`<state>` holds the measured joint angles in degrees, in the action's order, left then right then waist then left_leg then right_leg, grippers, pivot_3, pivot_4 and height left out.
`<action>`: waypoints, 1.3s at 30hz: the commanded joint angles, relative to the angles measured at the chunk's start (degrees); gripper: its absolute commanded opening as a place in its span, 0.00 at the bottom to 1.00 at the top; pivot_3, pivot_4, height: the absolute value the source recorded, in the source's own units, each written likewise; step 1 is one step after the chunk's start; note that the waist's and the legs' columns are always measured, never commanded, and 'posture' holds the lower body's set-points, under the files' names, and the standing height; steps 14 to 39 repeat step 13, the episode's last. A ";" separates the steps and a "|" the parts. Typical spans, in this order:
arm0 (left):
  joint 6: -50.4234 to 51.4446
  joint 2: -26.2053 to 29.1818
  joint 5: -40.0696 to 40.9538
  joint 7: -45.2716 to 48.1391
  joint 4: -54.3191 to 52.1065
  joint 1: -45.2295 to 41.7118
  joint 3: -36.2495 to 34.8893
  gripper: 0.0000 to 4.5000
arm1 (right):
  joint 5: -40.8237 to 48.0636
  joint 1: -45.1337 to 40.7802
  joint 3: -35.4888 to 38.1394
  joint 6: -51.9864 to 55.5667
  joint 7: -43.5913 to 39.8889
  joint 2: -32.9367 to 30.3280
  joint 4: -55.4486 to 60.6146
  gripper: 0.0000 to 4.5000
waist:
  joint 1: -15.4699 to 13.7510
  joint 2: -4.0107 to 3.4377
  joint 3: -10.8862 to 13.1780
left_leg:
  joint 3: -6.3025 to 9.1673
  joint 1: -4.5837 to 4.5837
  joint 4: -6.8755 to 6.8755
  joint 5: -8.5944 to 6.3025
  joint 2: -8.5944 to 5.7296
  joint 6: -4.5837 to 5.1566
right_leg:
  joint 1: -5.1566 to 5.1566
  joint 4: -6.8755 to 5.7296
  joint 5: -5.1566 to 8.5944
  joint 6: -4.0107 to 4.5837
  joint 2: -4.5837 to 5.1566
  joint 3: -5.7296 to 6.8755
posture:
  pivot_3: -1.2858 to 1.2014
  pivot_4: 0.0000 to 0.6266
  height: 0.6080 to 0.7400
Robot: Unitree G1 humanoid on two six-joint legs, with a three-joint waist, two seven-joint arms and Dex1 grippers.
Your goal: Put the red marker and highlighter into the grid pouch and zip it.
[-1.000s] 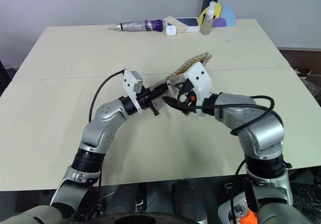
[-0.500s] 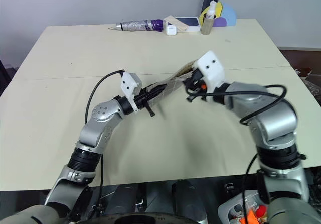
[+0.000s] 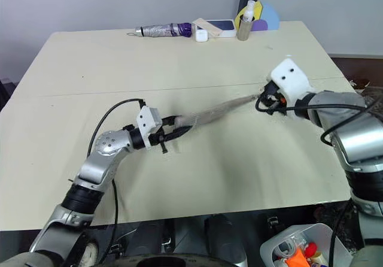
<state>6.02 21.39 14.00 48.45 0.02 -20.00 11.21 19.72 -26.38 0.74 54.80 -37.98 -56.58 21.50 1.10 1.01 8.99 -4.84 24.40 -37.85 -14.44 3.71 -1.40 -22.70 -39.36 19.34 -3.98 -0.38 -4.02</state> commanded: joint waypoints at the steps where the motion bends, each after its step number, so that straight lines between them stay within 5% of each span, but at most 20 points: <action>1: 4.00 1.96 3.25 -0.91 -4.57 0.95 -4.62 0.78 | 0.10 4.62 2.76 -2.55 -2.54 -2.26 4.04 0.65 | -0.14 0.01 0.00 | 0.00 0.00 -0.01 0.00 -0.01 0.00 | 0.01 0.00 0.00 0.00 0.02 0.01 | 0.52 0.24 1.00; 2: 5.40 2.67 4.09 -1.34 -5.08 1.47 -6.03 0.89 | -0.14 5.90 3.38 -3.32 -2.64 -2.30 4.04 0.65 | -0.10 0.01 0.00 | 0.02 0.00 -0.03 0.00 -0.01 0.00 | 0.05 0.01 0.00 -0.01 0.03 0.03 | 0.52 0.24 1.00; 13: 14.03 12.00 8.54 -4.45 -8.69 9.85 -19.37 0.89 | 1.98 12.71 11.44 -12.85 -7.09 0.42 -0.42 0.65 | 0.06 0.02 0.01 | 0.01 -0.05 -0.04 0.00 -0.01 0.00 | 0.06 0.00 0.00 -0.01 0.03 0.04 | 0.52 0.24 1.00; 39: 14.03 12.00 8.54 -4.45 -8.69 9.85 -19.37 0.89 | 1.98 12.71 11.44 -12.85 -7.09 0.42 -0.42 0.65 | 0.06 0.02 0.01 | 0.01 -0.05 -0.04 0.00 -0.01 0.00 | 0.06 0.00 0.00 -0.01 0.03 0.04 | 0.52 0.24 1.00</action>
